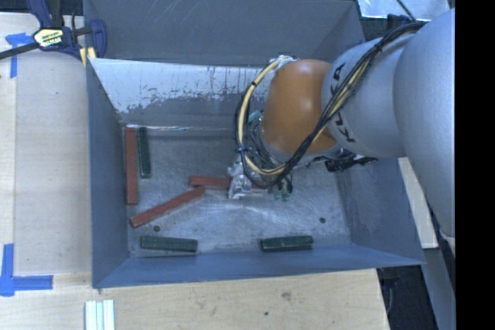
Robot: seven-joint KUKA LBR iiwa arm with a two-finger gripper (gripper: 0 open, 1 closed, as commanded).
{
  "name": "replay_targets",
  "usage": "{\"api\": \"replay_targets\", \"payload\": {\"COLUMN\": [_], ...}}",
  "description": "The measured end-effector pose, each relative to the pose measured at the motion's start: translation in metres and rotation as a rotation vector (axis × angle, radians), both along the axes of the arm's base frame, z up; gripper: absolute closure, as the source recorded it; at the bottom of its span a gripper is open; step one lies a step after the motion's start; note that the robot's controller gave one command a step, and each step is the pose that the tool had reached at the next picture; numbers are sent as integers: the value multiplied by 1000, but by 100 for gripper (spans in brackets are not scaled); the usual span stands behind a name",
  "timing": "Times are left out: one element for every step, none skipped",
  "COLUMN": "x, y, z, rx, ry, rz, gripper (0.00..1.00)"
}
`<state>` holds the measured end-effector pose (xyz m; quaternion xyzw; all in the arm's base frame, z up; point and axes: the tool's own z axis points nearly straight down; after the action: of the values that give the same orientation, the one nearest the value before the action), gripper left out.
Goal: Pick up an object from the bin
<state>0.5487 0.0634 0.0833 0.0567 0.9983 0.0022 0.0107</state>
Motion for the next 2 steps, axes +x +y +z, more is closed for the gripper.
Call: {"api": "replay_targets", "payload": {"x": [-6, -5], "y": [-1, -1], "z": [16, 35], "rx": [-3, -3], "ry": [22, 20], "rz": [0, 0], "gripper": [100, 100]}}
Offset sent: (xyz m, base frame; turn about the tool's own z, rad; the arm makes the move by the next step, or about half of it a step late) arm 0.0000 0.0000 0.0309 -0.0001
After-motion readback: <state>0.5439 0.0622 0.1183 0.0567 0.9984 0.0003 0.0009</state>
